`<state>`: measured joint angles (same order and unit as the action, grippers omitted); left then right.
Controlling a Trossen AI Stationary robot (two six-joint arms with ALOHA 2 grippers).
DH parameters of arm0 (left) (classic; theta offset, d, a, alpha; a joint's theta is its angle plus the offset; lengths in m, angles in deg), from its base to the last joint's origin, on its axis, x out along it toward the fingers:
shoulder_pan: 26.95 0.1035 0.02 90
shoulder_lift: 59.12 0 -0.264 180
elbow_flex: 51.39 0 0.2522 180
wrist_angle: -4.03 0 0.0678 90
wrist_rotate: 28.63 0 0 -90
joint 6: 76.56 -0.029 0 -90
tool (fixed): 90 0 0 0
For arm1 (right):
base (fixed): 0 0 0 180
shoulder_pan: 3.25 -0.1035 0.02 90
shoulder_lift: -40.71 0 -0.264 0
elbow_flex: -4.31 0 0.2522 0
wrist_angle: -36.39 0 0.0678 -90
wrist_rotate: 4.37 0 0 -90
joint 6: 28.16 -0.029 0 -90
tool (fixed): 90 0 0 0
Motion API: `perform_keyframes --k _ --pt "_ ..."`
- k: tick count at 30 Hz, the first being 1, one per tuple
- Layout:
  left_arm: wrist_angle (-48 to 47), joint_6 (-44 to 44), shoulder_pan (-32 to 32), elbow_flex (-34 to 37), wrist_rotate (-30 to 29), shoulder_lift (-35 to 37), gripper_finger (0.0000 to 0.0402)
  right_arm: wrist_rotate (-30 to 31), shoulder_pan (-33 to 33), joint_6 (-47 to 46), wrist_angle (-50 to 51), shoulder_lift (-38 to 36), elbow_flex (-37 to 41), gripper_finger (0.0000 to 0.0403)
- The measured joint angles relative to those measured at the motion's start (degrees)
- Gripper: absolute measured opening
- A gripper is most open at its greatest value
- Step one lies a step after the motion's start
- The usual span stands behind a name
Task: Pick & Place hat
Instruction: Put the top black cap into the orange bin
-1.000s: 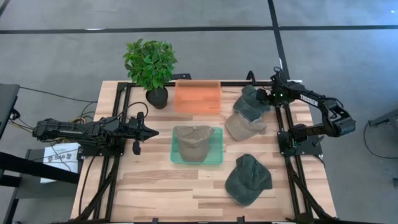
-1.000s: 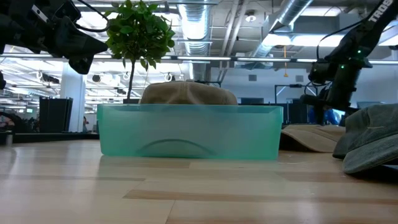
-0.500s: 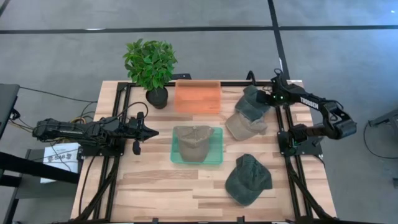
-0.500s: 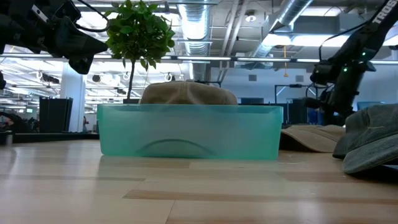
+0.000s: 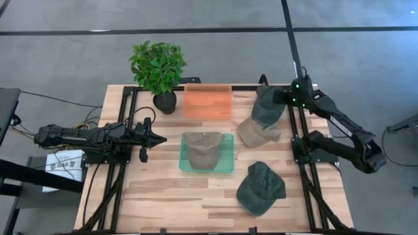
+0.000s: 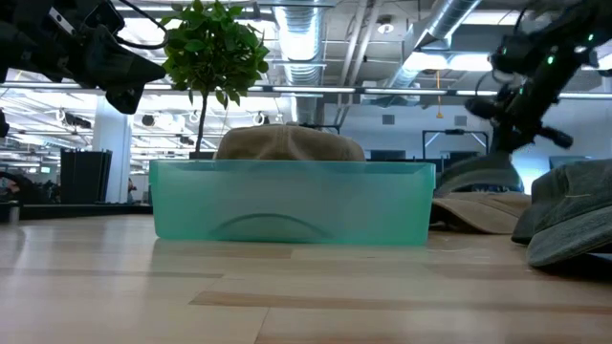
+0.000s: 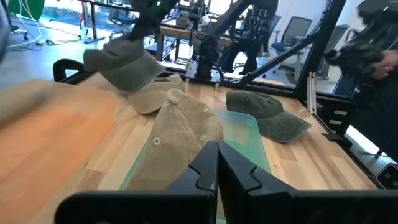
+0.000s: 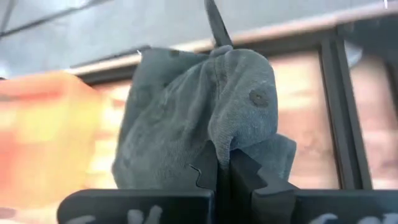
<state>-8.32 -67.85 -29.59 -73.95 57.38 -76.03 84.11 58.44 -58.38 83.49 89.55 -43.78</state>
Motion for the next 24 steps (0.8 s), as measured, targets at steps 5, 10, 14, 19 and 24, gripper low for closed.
perform_keyframes --k 5,10,14,19,24 --pt "0.0 0.0 0.0 0.0 0.0 0.0 0.0000 5.2 -5.7 0.3 3.2 -3.6 -6.6 0.0002" --pt "0.0 0.0 0.0 0.0 0.0 0.0 0.0000 10.5 -12.0 0.6 4.5 -3.4 -14.2 0.0001" --pt "0.0 0.0 0.0 0.0 0.0 0.0 0.0000 14.0 -16.9 2.0 4.5 -1.1 -20.0 0.0001" --pt "0.0 0.0 0.0 0.0 0.0 0.0 0.0000 19.2 -23.2 4.5 4.0 4.1 -27.0 0.0001" --pt "0.0 0.0 0.0 0.0 0.0 0.0 0.0000 21.3 -27.9 8.0 -0.4 11.5 -33.1 0.0000"
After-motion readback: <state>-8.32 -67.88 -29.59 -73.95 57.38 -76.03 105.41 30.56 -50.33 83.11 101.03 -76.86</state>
